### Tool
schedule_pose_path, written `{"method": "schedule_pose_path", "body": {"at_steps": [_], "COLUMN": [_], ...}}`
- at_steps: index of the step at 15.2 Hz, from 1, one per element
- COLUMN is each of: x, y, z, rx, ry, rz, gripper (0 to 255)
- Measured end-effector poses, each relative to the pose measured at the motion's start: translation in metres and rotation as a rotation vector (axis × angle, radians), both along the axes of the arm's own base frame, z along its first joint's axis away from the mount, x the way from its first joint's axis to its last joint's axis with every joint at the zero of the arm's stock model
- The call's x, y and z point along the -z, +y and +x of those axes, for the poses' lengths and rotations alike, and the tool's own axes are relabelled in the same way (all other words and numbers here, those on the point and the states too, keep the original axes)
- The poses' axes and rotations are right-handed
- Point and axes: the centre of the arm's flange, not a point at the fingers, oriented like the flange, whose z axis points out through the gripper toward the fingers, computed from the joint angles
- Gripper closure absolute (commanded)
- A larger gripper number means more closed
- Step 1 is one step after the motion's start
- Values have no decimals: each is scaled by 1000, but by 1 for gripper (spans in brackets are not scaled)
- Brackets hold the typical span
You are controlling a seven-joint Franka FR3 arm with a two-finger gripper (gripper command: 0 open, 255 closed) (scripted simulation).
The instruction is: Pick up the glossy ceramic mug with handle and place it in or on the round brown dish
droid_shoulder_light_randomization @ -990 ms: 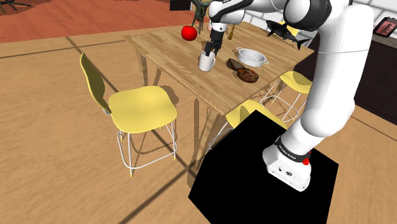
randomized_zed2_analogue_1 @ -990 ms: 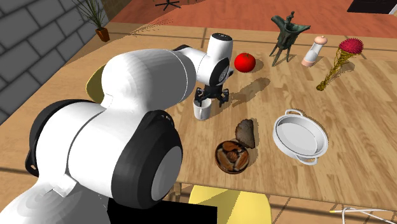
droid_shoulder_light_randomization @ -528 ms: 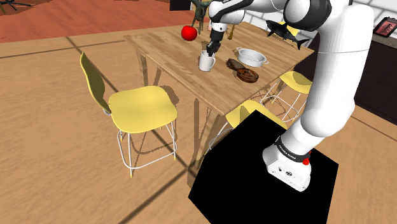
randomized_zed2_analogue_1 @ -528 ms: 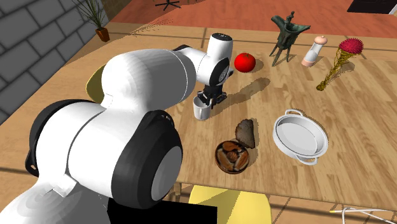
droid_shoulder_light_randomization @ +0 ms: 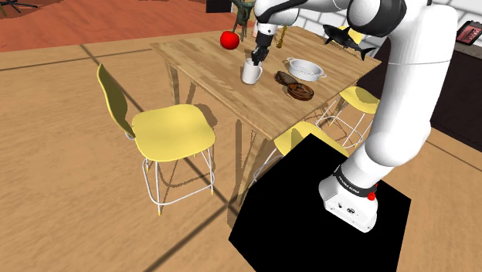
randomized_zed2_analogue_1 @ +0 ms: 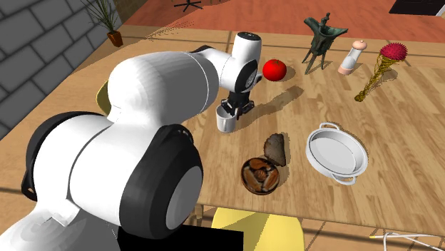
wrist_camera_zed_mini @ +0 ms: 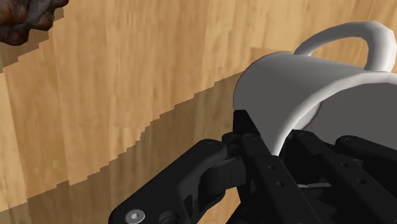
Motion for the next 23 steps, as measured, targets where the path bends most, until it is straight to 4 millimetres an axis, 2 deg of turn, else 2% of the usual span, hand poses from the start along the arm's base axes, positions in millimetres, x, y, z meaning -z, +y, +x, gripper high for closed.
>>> {"method": "schedule_pose_path", "body": {"at_steps": [19,23], "x": [-99,-108], "y": [-2,-19], "z": [2,-33], "rx": [0,0], "ry": [0,0], "rz": [0,0], "gripper": [255,255]}}
